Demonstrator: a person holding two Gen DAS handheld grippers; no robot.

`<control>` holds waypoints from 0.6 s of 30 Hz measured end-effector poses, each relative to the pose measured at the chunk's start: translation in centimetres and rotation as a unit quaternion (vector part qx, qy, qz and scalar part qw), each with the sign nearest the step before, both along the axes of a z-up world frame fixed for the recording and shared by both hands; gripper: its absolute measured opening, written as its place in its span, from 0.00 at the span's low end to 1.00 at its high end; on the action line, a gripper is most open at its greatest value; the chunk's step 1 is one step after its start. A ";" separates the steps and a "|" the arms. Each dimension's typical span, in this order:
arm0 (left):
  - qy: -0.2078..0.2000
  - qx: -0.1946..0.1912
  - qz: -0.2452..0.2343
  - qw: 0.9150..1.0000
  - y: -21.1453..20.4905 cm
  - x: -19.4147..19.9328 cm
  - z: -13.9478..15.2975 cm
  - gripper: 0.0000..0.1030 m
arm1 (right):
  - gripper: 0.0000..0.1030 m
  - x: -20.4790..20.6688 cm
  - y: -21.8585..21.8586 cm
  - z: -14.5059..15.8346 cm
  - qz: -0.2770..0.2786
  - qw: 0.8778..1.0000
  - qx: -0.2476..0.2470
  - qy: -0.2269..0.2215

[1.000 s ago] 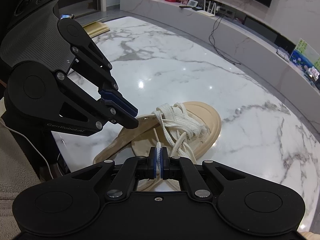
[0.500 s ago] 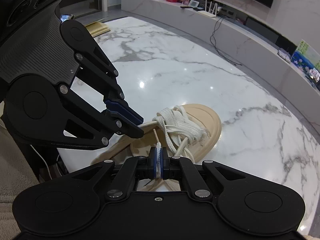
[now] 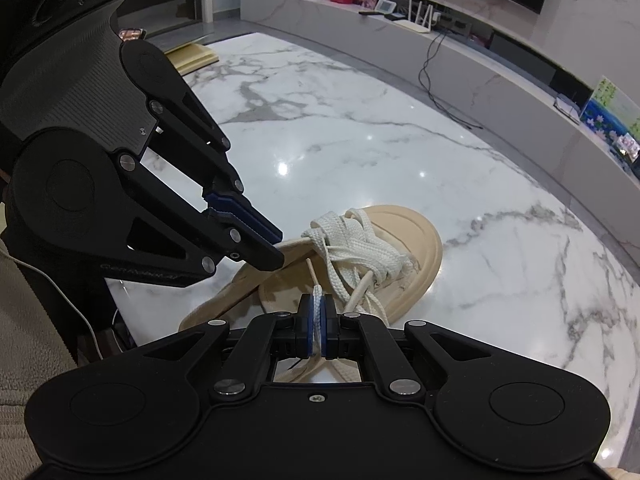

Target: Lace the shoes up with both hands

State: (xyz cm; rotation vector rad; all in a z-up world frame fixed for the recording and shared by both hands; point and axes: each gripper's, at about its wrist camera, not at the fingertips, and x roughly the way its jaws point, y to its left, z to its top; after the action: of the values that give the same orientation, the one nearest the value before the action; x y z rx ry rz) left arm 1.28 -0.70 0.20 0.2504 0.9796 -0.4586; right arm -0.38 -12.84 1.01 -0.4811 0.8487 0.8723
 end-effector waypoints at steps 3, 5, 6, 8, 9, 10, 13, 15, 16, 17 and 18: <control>0.002 -0.004 0.003 1.000 0.3 0.1 0.0 0.07 | 0.02 0.0 0.2 -0.2 0.003 1.000 0.001 0.000; 0.003 -0.006 0.005 1.000 0.4 0.1 0.0 0.07 | 0.02 0.0 0.4 -0.3 0.006 1.000 0.001 0.000; 0.003 -0.008 0.006 1.000 0.4 0.1 0.0 0.07 | 0.02 0.1 0.6 -0.3 0.007 1.000 0.001 0.000; 0.005 -0.013 0.009 1.000 0.7 0.2 0.0 0.07 | 0.02 0.2 0.7 -0.4 0.008 1.000 0.001 0.001; 0.007 -0.015 0.011 1.000 0.8 0.2 0.0 0.07 | 0.02 0.2 0.8 -0.4 0.008 1.000 0.002 0.002; 0.008 -0.018 0.012 1.000 0.9 0.2 -0.1 0.07 | 0.02 0.3 0.9 -0.5 0.008 1.000 0.002 0.003; 0.012 -0.027 0.016 0.999 1.3 0.4 -0.1 0.07 | 0.02 0.5 1.1 -0.6 0.009 1.000 0.001 0.003; 0.016 -0.033 0.019 0.999 1.6 0.5 -0.2 0.07 | 0.02 0.5 1.2 -0.7 0.010 1.000 0.001 0.003; 0.017 -0.035 0.020 0.999 1.7 0.6 -0.2 0.07 | 0.02 0.5 1.2 -0.7 0.010 1.000 0.002 0.003; 0.019 -0.038 0.021 0.999 1.8 0.6 -0.2 0.07 | 0.02 0.5 1.3 -0.7 0.011 1.000 0.004 0.004; 0.020 -0.040 0.022 0.999 1.9 0.7 -0.2 0.07 | 0.02 0.4 1.3 -0.6 0.012 1.000 0.007 0.004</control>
State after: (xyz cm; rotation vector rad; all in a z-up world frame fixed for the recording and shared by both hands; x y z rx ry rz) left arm 1.93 1.19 -0.03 0.1483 1.0019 -0.4626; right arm 0.06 -11.56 0.37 -0.4769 0.8454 0.9014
